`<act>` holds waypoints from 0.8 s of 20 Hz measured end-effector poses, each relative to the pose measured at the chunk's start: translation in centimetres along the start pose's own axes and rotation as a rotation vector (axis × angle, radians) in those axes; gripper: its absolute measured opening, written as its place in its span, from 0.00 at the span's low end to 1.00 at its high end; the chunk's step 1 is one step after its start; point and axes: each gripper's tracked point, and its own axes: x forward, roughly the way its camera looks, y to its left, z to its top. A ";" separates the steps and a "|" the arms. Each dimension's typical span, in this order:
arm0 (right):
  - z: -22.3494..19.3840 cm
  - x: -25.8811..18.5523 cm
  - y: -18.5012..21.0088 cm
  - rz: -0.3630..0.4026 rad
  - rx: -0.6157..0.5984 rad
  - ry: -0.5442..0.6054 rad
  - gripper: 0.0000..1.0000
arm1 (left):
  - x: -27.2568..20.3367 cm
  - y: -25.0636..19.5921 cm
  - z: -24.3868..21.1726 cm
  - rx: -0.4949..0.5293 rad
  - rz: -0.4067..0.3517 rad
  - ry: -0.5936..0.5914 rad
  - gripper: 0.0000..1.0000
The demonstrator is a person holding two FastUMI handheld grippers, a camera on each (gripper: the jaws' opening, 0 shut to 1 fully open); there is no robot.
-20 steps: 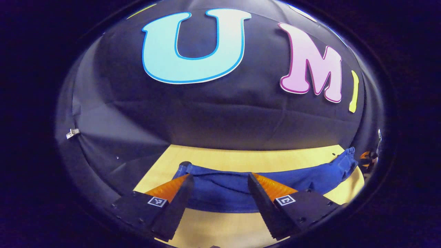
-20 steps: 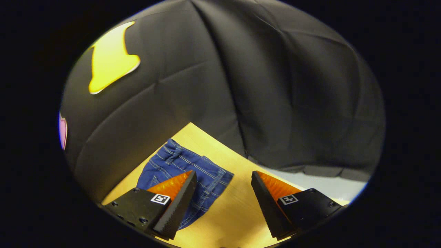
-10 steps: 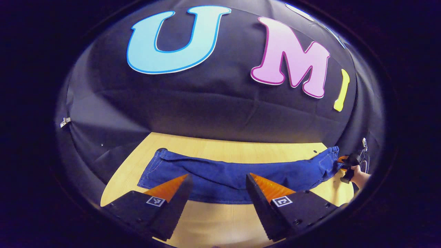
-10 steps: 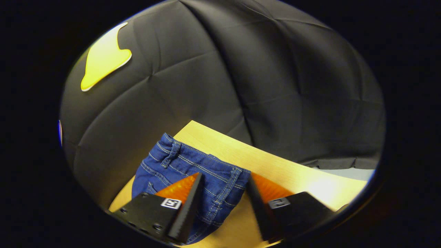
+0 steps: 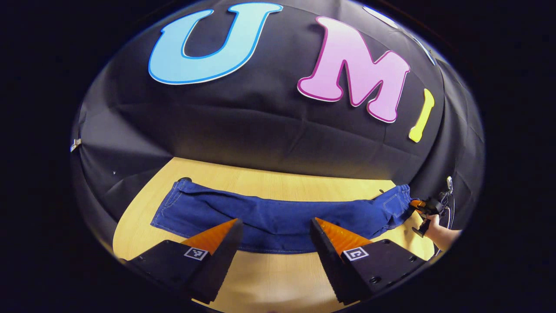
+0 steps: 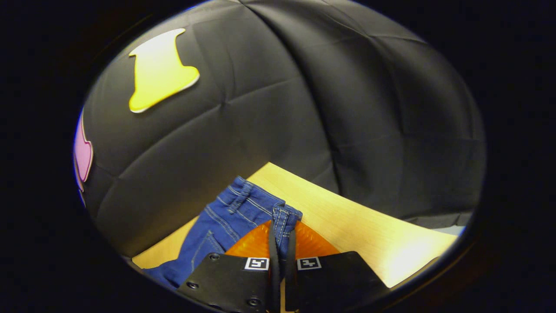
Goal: Grasp the waist and the cuffs of the jeans and fold them to make the two legs overlap; first hold the waist and fold one-third of the jeans toward the cuffs, then hold the cuffs and fold the remaining one-third in the same direction to finish folding.
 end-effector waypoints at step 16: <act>3.7 -9.3 4.0 0.601 -0.335 -0.122 0.08 | -4.4 2.6 -6.8 -0.114 -0.034 0.028 0.97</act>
